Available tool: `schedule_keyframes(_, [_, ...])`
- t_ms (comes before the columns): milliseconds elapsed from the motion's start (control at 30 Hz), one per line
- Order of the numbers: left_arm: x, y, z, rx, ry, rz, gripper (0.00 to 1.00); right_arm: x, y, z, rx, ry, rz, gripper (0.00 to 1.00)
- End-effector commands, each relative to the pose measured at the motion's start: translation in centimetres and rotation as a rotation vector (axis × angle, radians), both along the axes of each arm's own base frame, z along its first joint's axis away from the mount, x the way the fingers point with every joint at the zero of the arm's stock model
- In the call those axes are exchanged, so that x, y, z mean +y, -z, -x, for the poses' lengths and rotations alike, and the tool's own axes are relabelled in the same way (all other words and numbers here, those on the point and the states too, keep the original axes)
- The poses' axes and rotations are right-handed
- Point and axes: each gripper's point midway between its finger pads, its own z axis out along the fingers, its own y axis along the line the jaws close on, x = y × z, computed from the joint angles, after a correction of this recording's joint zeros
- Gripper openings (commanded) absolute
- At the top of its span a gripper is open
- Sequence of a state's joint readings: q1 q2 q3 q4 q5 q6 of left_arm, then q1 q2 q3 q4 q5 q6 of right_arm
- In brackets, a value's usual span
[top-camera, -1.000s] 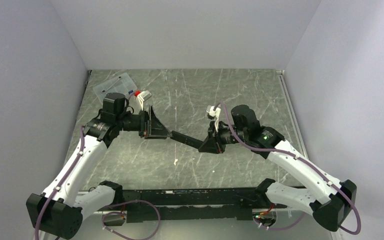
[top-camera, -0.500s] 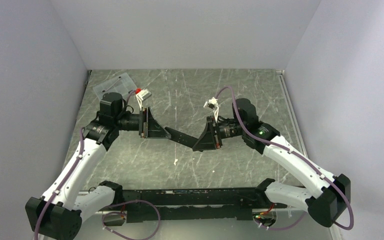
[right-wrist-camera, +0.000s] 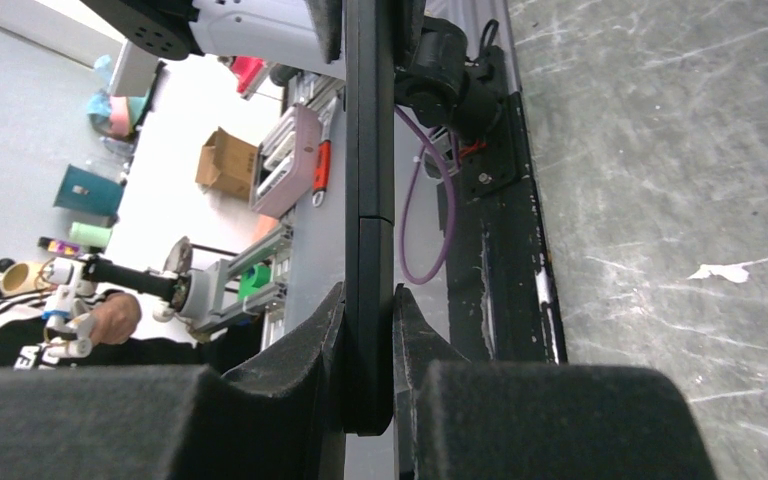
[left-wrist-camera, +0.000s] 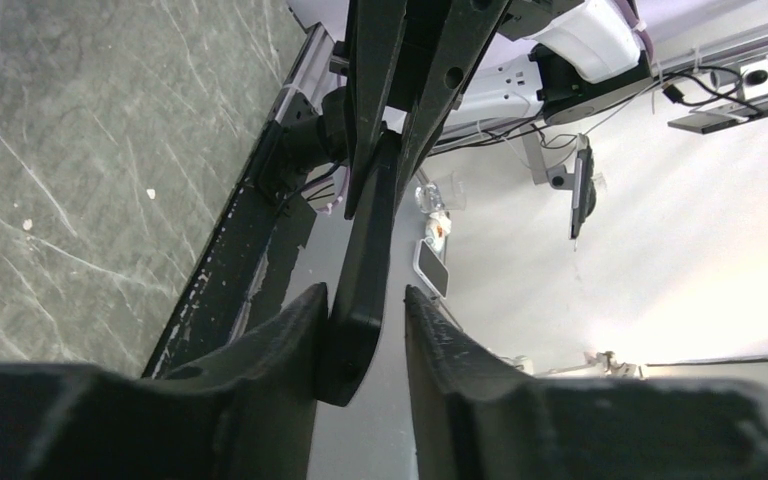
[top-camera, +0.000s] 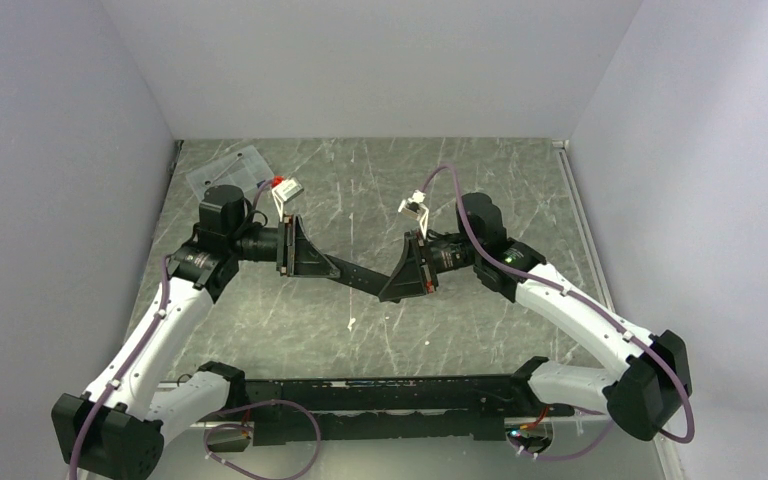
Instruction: Load the batteries into the remote control
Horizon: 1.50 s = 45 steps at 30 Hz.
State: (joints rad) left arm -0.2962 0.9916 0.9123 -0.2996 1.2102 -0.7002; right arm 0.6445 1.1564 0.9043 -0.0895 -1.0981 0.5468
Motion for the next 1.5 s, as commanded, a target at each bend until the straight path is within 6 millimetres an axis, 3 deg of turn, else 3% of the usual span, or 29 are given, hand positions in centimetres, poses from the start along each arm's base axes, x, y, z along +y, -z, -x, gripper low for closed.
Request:
schedule_keyframes(0, [0.1,-1.0,0.6,-0.055,0.039,0.038,0.26,0.2,-0.8,0.3,0.016,-0.043,-0.045,0.02])
schedule_keyframes(167, [0.1,-1.2,0.8,-0.069,0.043,0.044,0.15,0.2,-1.0,0.6,0.016,-0.062,-0.065,0.15])
schedule_keyframes(267, [0.1,-1.5,0.9,-0.08,0.047,0.052,0.0,0.2,-1.1,0.6,0.007,-0.064,-0.074,0.25])
schedule_keyframes(433, [0.1,-1.4,1.0,-0.084,0.05,0.055,0.0,0.2,-1.8,0.5,-0.018,-0.068,-0.097,0.38])
schedule_keyframes(767, [0.0,-1.2,0.8,-0.061,0.043,0.054,0.0,-0.3,-2.7,0.1,-0.155,-0.031,-0.063,0.52])
schedule_keyframes(1000, [0.1,-0.7,0.9,-0.019,0.026,0.053,0.0,-1.7,-3.0,-0.7,-0.241,0.055,0.001,0.56])
schedule_keyframes(1467, [0.0,0.5,0.2,0.086,-0.041,0.033,0.0,-4.7,-1.3,-0.6,-0.273,0.233,0.141,0.56])
